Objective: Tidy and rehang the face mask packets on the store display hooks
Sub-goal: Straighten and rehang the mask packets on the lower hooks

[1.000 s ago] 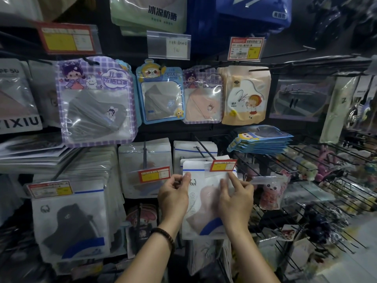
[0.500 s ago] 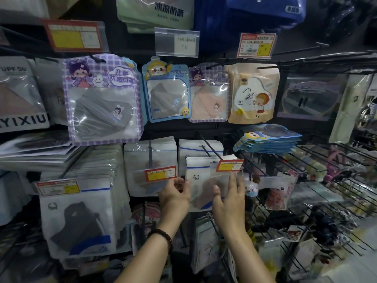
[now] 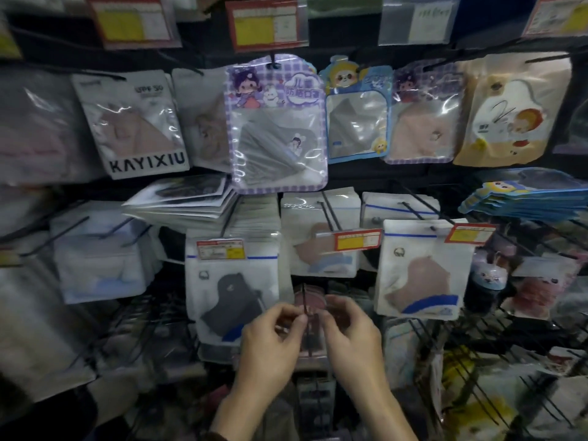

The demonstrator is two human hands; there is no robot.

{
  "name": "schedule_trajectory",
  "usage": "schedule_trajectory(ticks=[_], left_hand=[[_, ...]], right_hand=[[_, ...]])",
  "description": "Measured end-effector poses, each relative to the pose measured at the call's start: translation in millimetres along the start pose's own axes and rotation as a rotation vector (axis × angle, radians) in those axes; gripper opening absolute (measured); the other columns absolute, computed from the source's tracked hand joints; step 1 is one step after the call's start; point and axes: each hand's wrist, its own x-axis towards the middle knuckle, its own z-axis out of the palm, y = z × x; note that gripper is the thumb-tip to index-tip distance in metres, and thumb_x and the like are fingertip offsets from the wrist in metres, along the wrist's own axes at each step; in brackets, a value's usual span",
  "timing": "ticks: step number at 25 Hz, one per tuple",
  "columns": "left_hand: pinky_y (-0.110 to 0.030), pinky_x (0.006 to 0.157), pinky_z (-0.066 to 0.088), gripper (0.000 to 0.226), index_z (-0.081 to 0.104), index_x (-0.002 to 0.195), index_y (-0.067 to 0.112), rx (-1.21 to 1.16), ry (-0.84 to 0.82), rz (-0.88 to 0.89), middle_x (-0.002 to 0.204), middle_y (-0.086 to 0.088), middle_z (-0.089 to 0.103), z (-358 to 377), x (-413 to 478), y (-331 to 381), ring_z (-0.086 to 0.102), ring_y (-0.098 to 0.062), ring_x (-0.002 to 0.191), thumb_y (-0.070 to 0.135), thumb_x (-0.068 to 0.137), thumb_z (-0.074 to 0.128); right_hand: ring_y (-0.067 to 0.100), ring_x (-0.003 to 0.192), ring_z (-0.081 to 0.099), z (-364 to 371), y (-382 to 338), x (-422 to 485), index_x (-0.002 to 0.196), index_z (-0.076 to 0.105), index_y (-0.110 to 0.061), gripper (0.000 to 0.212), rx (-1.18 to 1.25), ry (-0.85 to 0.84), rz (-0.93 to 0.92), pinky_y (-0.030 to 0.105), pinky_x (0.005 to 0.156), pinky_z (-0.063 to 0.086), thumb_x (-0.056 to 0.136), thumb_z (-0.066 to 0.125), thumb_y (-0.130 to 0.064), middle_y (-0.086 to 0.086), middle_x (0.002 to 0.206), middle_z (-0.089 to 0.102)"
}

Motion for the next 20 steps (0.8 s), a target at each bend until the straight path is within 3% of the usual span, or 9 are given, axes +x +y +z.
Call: schedule_trajectory(ticks=[3, 6, 8, 10, 11, 14, 16, 18, 20], left_hand=[[-0.009, 0.068, 0.052, 0.013, 0.074, 0.089, 0.031, -0.027, 0.223, -0.04, 0.08, 0.018, 0.075, -49, -1, -28, 0.071, 0.001, 0.078, 0.021, 0.092, 0.081], [-0.004, 0.071, 0.05, 0.019, 0.073, 0.109, 0.018, -0.05, 0.388, -0.078, 0.103, 0.004, 0.075, -84, 9, -56, 0.072, -0.009, 0.088, 0.012, 0.092, 0.081], [-0.021, 0.084, 0.059, 0.036, 0.067, 0.127, 0.015, -0.023, 0.377, -0.126, 0.123, -0.004, 0.067, -98, 21, -77, 0.071, -0.02, 0.101, 0.014, 0.093, 0.08], [-0.044, 0.096, 0.061, 0.049, 0.06, 0.139, 0.019, -0.029, 0.327, -0.161, 0.135, -0.003, 0.061, -104, 30, -87, 0.068, -0.025, 0.116, 0.014, 0.094, 0.079], [-0.046, 0.101, 0.059, 0.055, 0.058, 0.144, 0.02, -0.065, 0.287, -0.176, 0.137, 0.001, 0.06, -105, 32, -87, 0.067, -0.023, 0.121, 0.013, 0.094, 0.079], [-0.034, 0.103, 0.054, 0.064, 0.05, 0.153, 0.019, -0.137, 0.172, -0.204, 0.132, 0.012, 0.061, -107, 36, -83, 0.066, -0.015, 0.124, 0.014, 0.095, 0.078], [-0.036, 0.107, 0.055, 0.066, 0.049, 0.155, 0.018, -0.141, 0.156, -0.188, 0.14, 0.008, 0.065, -107, 37, -88, 0.067, -0.016, 0.127, 0.017, 0.096, 0.078], [-0.029, 0.104, 0.056, 0.06, 0.054, 0.154, 0.018, -0.138, 0.164, -0.193, 0.142, 0.003, 0.067, -109, 36, -88, 0.069, -0.016, 0.125, 0.019, 0.098, 0.077], [-0.013, 0.089, 0.055, 0.05, 0.062, 0.147, 0.018, -0.104, 0.196, -0.196, 0.134, 0.001, 0.073, -114, 35, -82, 0.073, -0.008, 0.11, 0.023, 0.099, 0.076]], right_hand=[[-0.012, 0.097, 0.067, 38, -15, -11, 0.119, 0.074, -0.034, 0.021, 0.021, -0.041, -0.003, 0.002, 0.078, 0.048, 0.099, 0.073, -0.026, -0.018, 0.108, 0.075], [0.002, 0.117, 0.066, 69, -28, -16, 0.147, 0.059, -0.035, 0.046, -0.002, -0.102, -0.002, 0.023, 0.096, 0.058, 0.102, 0.068, -0.032, -0.011, 0.135, 0.066], [0.015, 0.134, 0.06, 86, -36, -18, 0.158, 0.048, -0.033, 0.058, -0.013, -0.098, -0.021, 0.043, 0.111, 0.056, 0.102, 0.065, -0.034, -0.005, 0.152, 0.055], [0.019, 0.146, 0.048, 94, -46, -23, 0.164, 0.041, -0.024, 0.063, -0.023, -0.095, -0.016, 0.039, 0.123, 0.043, 0.105, 0.064, -0.03, -0.001, 0.159, 0.045], [0.017, 0.147, 0.044, 97, -48, -24, 0.163, 0.042, -0.021, 0.062, -0.04, -0.092, -0.019, 0.032, 0.122, 0.038, 0.106, 0.065, -0.028, -0.001, 0.156, 0.045], [0.008, 0.132, 0.047, 102, -53, -27, 0.154, 0.052, -0.021, 0.053, -0.009, -0.065, -0.044, 0.024, 0.107, 0.036, 0.103, 0.068, -0.022, -0.007, 0.137, 0.055], [0.004, 0.125, 0.051, 104, -54, -27, 0.152, 0.055, -0.021, 0.051, 0.031, -0.067, -0.031, 0.024, 0.104, 0.041, 0.103, 0.068, -0.02, -0.012, 0.133, 0.059], [0.009, 0.13, 0.058, 106, -52, -26, 0.154, 0.053, -0.021, 0.054, 0.04, -0.036, -0.019, 0.033, 0.11, 0.05, 0.103, 0.068, -0.023, -0.01, 0.141, 0.064], [0.016, 0.134, 0.062, 109, -51, -27, 0.154, 0.053, -0.023, 0.054, 0.022, 0.021, -0.01, 0.046, 0.112, 0.054, 0.102, 0.068, -0.031, -0.006, 0.145, 0.066]])
